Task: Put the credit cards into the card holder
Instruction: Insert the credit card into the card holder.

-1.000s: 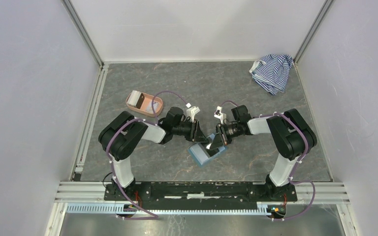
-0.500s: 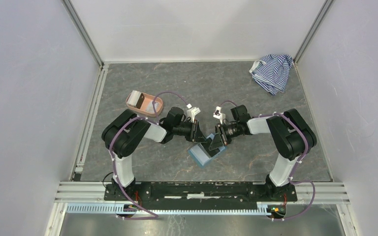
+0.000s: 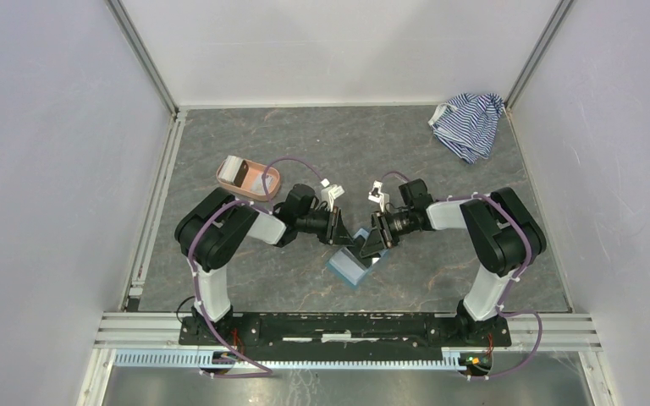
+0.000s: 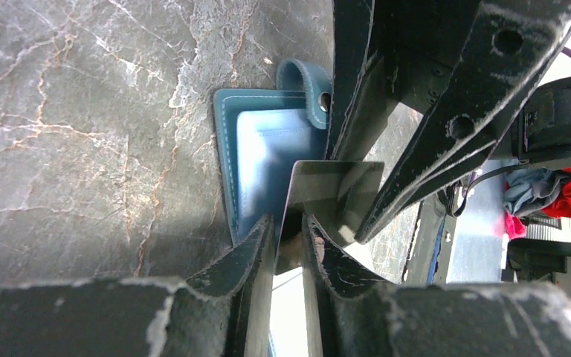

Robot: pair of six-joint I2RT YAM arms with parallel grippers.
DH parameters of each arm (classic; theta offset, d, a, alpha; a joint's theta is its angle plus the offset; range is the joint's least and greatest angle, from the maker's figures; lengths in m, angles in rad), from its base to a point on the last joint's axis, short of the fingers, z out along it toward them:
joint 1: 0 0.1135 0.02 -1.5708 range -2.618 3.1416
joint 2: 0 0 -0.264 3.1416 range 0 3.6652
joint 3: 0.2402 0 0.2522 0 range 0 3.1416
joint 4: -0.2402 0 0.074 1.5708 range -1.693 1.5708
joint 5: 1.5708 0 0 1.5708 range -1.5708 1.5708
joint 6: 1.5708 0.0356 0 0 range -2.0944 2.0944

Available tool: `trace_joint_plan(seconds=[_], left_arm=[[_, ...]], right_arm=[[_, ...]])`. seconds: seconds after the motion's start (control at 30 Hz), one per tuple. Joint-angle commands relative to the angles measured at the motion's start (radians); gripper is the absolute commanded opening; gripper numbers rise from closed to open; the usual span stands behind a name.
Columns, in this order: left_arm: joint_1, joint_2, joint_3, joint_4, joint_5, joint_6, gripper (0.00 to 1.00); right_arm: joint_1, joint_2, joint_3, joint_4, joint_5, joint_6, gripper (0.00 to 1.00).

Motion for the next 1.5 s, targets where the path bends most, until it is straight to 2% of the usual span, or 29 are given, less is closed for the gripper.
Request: trace_joint_plan(seconds=[0.0,0.4,0.53,0.7,0.93,1.07,1.23,1.47], left_arm=[[0.003,0.009,-0.016,-0.018,0.018,0.080,0.27],[0.005,0.009,-0.017,-0.016,0.026,0.083,0.27],[0.006,-0.005,-0.021,0.003,0.027,0.060,0.31],[0.014,-0.050,-0.024,0.028,0.004,0.016,0.38],[0.024,-0.186,-0.021,-0.022,-0.093,0.008,0.44],[0.023,-0.275,-0.047,-0.070,-0.150,0.003,0.45],[-0.006,-0.414,-0.163,-0.063,-0.239,-0.077,0.42],[-0.112,-0.537,-0.273,-0.098,-0.427,-0.262,0.35]], right_arm=[[-0.028,-0.020,0.013,0.018,0.089,-0.050,0.39],[-0.041,-0.014,0.005,0.024,0.095,-0.048,0.35],[-0.039,-0.014,0.003,0.022,0.102,-0.049,0.30],[-0.032,-0.002,0.006,0.014,0.104,-0.059,0.19],[-0.022,0.005,0.013,-0.001,0.107,-0.071,0.13],[-0.017,0.010,0.014,-0.004,0.095,-0.071,0.12],[-0.008,0.012,0.014,-0.004,0.075,-0.072,0.11],[0.011,0.017,0.019,-0.008,0.057,-0.075,0.10]])
